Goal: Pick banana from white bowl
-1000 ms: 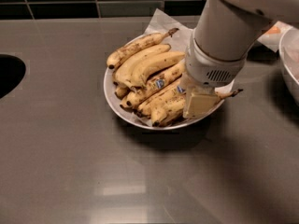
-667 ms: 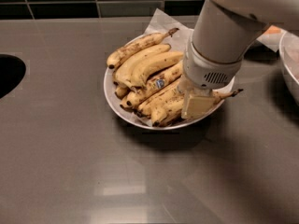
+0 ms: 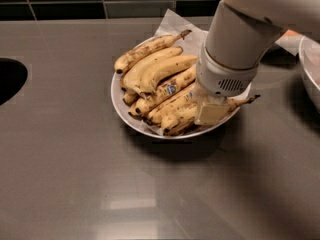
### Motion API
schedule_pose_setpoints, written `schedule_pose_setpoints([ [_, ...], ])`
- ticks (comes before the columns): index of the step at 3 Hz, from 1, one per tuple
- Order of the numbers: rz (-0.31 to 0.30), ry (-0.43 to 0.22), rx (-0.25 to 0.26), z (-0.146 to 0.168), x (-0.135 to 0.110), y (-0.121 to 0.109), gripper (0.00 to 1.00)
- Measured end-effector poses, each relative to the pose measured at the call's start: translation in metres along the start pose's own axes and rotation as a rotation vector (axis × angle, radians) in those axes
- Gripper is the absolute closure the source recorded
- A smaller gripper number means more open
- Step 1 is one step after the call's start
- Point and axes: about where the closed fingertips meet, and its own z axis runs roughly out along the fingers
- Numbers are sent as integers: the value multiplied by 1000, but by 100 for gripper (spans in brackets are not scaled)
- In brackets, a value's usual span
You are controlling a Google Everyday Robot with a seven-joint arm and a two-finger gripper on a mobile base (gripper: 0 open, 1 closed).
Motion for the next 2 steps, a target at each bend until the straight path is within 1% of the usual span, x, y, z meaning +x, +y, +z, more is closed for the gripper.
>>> schedule_pose_setpoints([
  [1, 0, 0, 0, 0, 0, 0, 91],
  [2, -1, -10, 6, -3, -1, 0, 100],
])
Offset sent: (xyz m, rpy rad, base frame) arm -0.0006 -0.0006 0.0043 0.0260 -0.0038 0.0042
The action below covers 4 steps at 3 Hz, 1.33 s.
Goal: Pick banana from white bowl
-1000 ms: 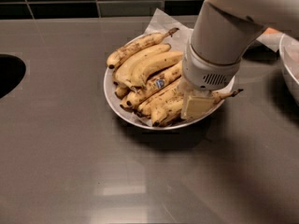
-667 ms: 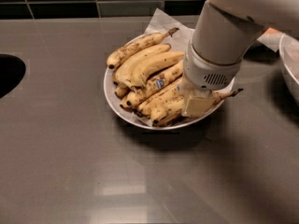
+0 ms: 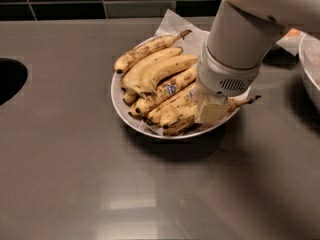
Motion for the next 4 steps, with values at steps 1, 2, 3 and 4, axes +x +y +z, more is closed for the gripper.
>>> schedule_pose_setpoints([
  [1, -20, -43, 47, -26, -7, 0, 100],
  [2, -43, -82, 113, -59, -13, 2, 100],
  [3, -67, -128, 163, -85, -20, 5, 100],
  [4, -75, -130, 174, -90, -23, 7, 100],
])
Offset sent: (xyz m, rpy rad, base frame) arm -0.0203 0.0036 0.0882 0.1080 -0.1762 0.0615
